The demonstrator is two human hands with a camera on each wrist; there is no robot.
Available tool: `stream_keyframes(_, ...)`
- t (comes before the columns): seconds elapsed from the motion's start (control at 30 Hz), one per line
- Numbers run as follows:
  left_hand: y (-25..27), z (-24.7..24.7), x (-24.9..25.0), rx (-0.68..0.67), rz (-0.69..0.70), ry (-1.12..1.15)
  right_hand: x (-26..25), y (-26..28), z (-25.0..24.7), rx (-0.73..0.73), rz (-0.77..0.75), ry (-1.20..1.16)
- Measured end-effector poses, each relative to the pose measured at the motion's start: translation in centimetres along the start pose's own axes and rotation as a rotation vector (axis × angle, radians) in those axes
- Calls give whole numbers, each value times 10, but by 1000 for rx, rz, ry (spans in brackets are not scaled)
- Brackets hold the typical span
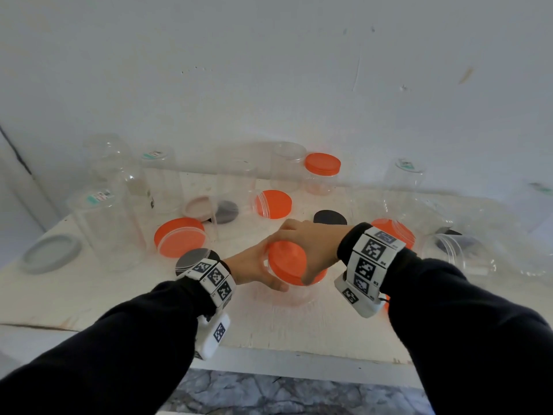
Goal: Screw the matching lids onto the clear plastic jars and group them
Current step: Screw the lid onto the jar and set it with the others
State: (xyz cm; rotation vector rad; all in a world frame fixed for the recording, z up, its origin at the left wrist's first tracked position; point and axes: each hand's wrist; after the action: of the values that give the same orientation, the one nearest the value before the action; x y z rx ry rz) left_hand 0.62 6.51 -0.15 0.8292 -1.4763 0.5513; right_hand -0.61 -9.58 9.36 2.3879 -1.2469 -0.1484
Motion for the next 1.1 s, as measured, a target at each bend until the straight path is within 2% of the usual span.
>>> stream_keyframes(0.37,-2,-1,-1,51,7,-33,-5,3,7,145,117,63)
stream_keyframes(0.83,0,0,0,90,-9,-71,-15,3,11,238,227,40)
stream_keyframes(1.0,-3,6,-1,94,4,-115,-20,1,20,313,324,25)
stream_keyframes(1.1,-3,4,-3,88,-3,-113,-20,2,20,298,342,44)
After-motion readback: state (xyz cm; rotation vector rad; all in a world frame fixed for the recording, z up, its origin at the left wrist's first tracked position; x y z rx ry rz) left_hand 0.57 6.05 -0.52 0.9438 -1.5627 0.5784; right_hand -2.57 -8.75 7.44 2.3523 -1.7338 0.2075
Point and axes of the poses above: each hand's wrist, its own y-axis away from the middle knuckle, its own z-axis out of the palm, x = y × z, and after that the axes turned 11 degrees about y, right-handed
